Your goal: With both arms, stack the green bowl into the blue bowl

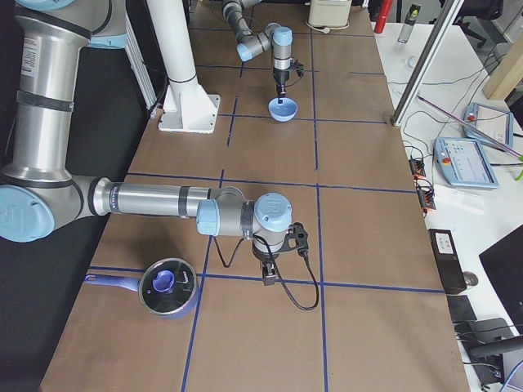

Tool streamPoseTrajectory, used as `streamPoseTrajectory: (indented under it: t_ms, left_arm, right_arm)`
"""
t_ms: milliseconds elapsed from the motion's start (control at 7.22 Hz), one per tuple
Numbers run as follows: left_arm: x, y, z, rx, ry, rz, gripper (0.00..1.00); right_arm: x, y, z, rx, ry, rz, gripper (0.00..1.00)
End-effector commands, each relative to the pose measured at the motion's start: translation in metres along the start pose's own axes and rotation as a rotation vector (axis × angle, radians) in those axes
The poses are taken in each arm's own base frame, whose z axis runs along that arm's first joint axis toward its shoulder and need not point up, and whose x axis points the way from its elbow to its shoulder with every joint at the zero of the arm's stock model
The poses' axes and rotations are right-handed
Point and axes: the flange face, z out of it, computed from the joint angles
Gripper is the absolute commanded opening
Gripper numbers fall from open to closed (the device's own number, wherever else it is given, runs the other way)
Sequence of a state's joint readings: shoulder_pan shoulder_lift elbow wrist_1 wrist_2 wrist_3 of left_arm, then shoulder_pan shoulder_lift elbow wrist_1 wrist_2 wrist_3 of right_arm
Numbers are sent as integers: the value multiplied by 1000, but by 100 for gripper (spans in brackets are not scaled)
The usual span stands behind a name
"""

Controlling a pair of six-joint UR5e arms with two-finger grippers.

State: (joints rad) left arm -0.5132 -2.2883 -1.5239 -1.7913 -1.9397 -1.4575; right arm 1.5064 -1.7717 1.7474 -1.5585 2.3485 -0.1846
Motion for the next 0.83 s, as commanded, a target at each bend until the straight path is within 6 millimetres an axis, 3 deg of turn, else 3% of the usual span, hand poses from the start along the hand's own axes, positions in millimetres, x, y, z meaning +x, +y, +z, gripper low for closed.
streamPoseTrajectory:
  t_ms: [0,138,277,415,554,692]
  left_arm:
    - [4,1,4,0,5,6,13]
    - [5,1,2,0,9,14,98]
    - [7,4,-9,-3,26,44,100]
    - [1,-12,-35,-10,50,62,100]
    - [-27,-39,-63,-114,62,85,100]
    - [-84,-67,-93,-114,72,116,100]
  right_arm:
    - [0,0,0,0,0,2,100]
    - [0,0,0,1,0,3,100]
    - [-1,0,0,0,0,2,100]
    - [-5,-14,-7,16,3,-11,100]
    - [-12,-28,-16,36,3,12,100]
    - [-17,-33,-18,42,1,54,100]
